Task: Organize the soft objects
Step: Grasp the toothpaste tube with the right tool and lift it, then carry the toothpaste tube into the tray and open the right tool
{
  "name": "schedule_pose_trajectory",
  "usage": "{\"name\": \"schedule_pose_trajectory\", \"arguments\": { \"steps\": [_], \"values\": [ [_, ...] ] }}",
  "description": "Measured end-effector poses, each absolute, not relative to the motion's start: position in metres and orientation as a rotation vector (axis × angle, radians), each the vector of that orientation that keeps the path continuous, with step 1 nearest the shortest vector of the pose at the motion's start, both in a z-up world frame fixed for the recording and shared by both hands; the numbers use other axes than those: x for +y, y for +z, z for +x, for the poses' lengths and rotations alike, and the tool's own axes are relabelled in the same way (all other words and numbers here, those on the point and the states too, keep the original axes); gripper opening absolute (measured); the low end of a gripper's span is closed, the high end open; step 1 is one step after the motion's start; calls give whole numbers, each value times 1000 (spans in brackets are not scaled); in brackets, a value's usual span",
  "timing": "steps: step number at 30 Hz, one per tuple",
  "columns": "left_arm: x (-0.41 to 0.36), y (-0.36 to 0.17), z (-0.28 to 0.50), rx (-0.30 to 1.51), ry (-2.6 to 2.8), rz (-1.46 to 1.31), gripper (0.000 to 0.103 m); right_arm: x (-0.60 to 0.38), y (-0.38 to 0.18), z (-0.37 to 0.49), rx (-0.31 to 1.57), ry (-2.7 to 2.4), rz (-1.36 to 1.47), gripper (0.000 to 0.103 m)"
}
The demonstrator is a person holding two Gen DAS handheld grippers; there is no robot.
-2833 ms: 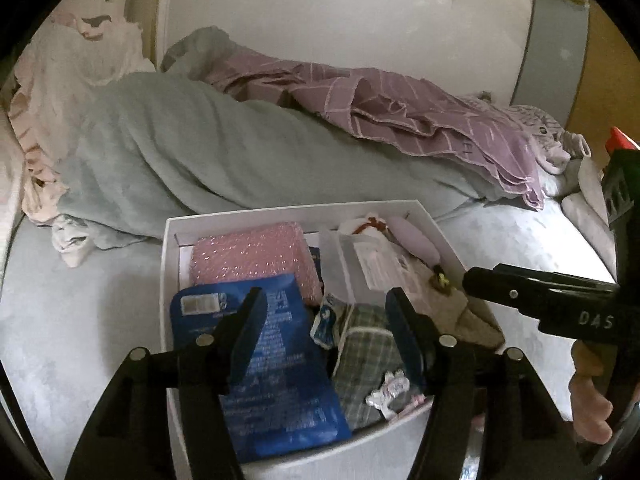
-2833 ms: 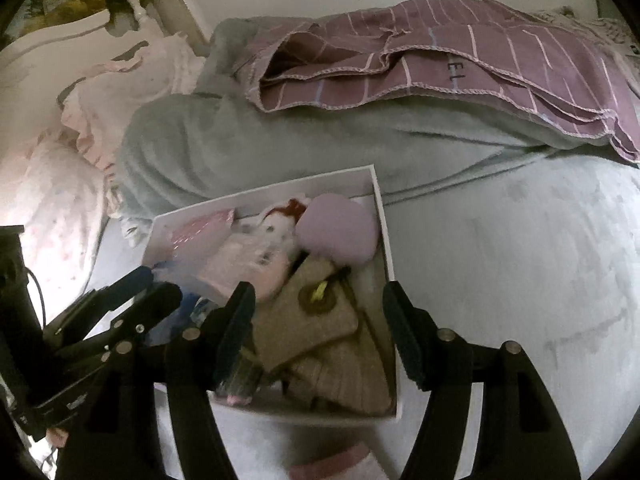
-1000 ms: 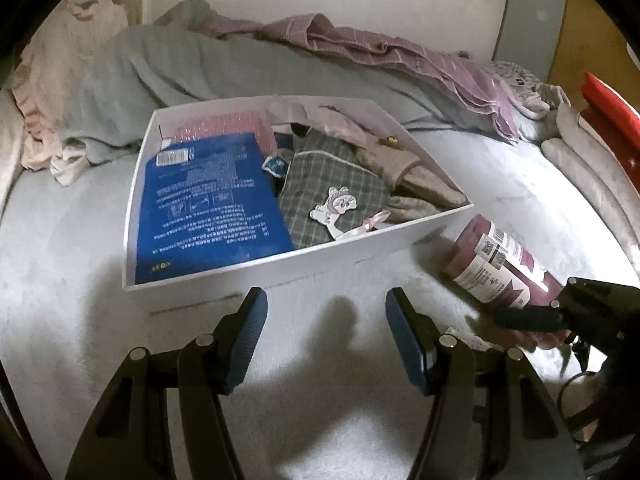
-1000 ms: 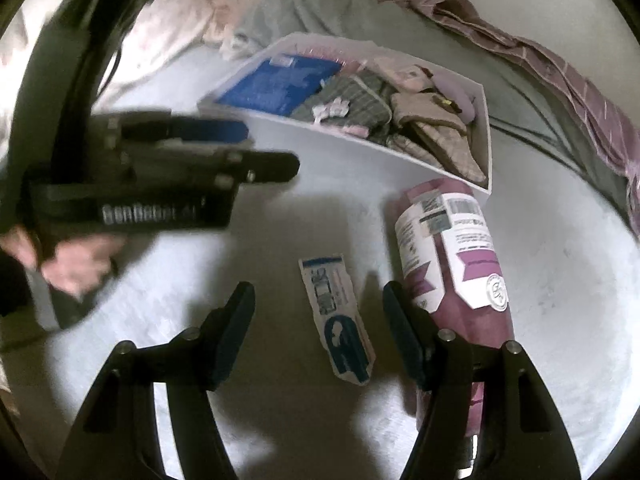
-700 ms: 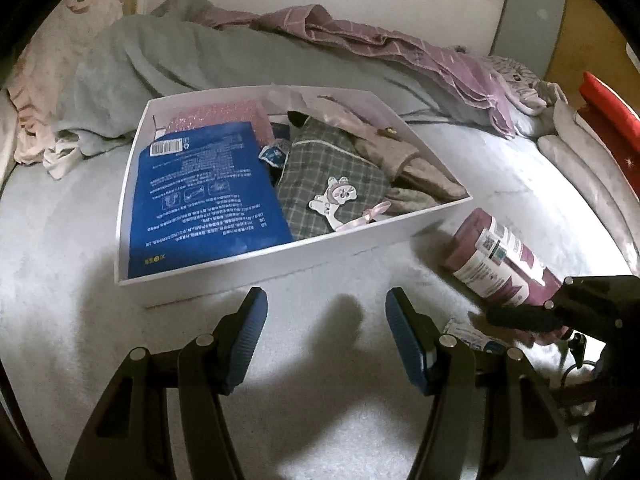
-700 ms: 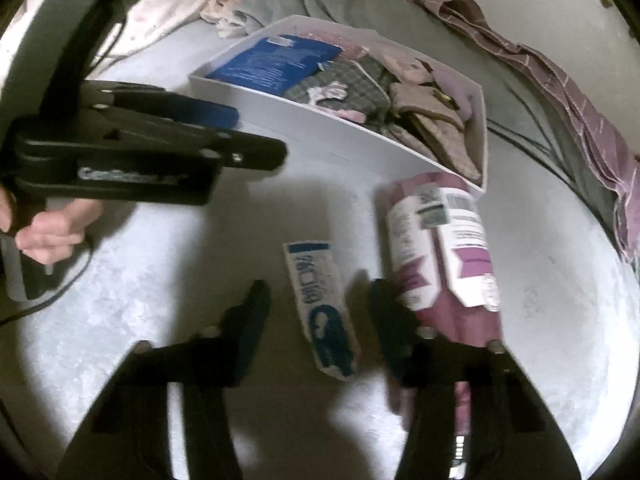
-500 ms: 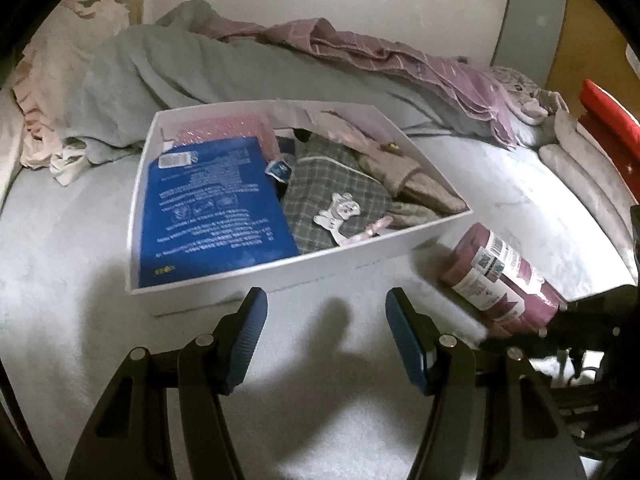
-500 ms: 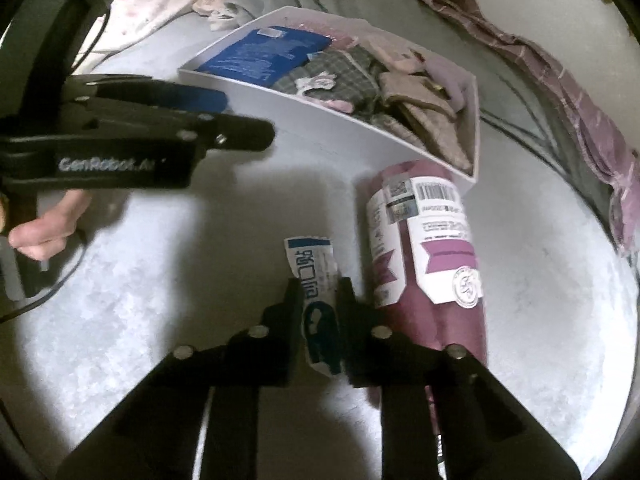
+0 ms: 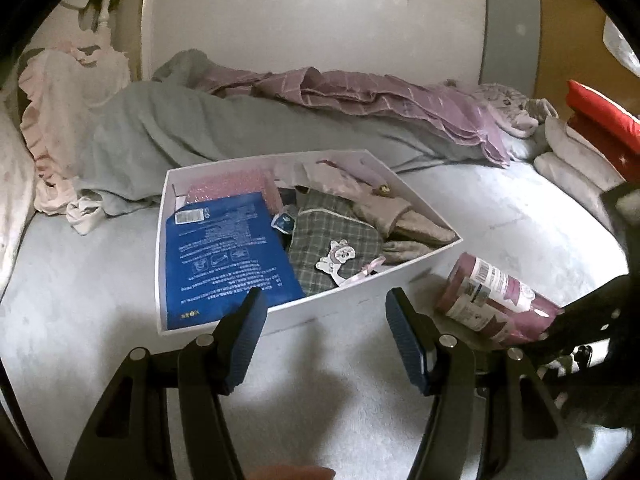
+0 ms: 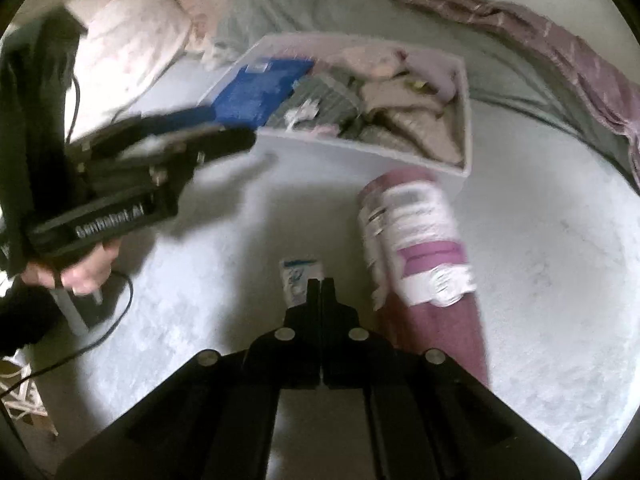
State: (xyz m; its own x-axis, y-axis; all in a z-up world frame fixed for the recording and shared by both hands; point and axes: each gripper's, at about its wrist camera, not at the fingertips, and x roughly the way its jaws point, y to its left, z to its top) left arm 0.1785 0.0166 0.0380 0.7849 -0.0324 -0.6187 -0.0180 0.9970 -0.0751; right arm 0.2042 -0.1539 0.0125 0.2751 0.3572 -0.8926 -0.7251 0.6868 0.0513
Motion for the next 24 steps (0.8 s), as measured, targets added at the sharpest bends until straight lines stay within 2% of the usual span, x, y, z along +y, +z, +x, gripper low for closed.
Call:
{"name": "schedule_pose_trajectory", "arguments": {
  "steps": [5, 8, 11, 17, 24],
  "values": [
    [17, 33, 183, 719, -14, -78, 62, -136, -3, 190, 1013, 689, -565, 25],
    [22, 35, 179, 695, -28, -117, 62, -135, -5, 190, 1018, 696, -576, 25],
    [25, 42, 174, 661, -26, -144, 62, -133, -8, 191, 1035, 699, -571, 22],
    [31, 47, 172, 638, -16, -177, 62, -149, -1, 206, 1087, 764, -409, 3],
    [31, 49, 172, 619, 2, -155, 62, -169, 28, 223, 1056, 818, -159, 2]
  ]
}}
